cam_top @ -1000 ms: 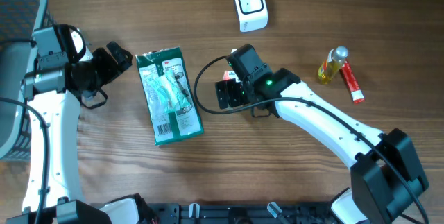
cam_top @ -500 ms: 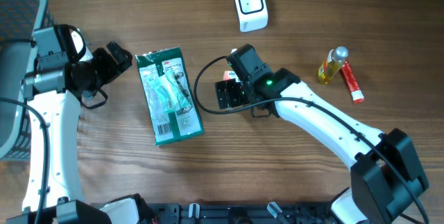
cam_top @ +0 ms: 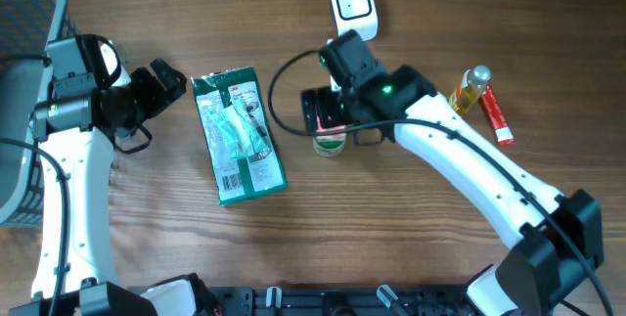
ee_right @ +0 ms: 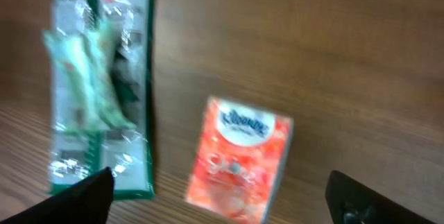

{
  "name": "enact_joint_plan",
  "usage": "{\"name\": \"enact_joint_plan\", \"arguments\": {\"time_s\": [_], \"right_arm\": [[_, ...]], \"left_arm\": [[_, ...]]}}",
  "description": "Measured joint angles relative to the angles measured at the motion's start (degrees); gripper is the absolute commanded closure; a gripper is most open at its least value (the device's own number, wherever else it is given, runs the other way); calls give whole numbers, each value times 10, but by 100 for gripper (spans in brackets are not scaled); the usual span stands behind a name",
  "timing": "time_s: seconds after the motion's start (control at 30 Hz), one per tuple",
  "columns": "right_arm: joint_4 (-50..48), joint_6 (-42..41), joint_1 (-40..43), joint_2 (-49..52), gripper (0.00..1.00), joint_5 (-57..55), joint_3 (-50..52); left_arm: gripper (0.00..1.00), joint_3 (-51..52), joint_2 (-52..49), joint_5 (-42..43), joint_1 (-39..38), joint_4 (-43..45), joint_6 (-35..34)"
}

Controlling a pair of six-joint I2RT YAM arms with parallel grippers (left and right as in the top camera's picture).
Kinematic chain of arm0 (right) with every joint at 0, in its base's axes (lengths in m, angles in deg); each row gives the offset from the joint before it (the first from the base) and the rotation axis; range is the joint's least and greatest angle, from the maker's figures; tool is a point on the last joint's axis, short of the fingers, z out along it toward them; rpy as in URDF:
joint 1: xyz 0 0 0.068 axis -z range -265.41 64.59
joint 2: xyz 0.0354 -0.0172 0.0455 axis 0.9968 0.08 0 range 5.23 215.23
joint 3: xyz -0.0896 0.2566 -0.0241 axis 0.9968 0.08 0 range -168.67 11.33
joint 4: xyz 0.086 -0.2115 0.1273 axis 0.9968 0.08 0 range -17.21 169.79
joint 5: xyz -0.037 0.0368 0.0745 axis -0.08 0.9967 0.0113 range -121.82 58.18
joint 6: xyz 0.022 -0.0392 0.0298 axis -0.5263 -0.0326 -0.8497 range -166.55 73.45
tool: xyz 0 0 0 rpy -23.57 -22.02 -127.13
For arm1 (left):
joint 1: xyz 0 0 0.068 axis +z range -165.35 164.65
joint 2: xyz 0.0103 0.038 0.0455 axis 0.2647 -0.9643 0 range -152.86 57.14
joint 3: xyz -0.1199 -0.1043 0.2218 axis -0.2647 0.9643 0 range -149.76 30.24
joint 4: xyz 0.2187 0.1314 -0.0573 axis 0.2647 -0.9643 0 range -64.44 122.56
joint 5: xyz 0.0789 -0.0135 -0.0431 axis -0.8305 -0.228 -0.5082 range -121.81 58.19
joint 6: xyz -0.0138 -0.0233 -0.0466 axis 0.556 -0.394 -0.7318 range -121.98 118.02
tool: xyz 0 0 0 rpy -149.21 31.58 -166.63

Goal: Scan the item barcode

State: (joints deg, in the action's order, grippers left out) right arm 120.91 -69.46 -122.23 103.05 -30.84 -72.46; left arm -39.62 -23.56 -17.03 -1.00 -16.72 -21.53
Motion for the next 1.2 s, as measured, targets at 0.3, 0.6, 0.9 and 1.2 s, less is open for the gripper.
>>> {"name": "enact_joint_plan", "arguments": {"time_s": [0.3, 0.6, 0.9, 1.2], "right_arm": [[20, -57, -24, 92, 0, -26, 0], [50, -103, -30, 118, 32, -41, 0], [93, 94, -30, 118, 43, -48, -6], [126, 230, -31, 118, 20, -179, -7]], "left_arm": [[0, 0, 0, 0, 0, 0, 0], [0, 0, 0, 0, 0, 0, 0], [0, 0, 0, 0, 0, 0, 0], [0, 0, 0, 0, 0, 0, 0]]}}
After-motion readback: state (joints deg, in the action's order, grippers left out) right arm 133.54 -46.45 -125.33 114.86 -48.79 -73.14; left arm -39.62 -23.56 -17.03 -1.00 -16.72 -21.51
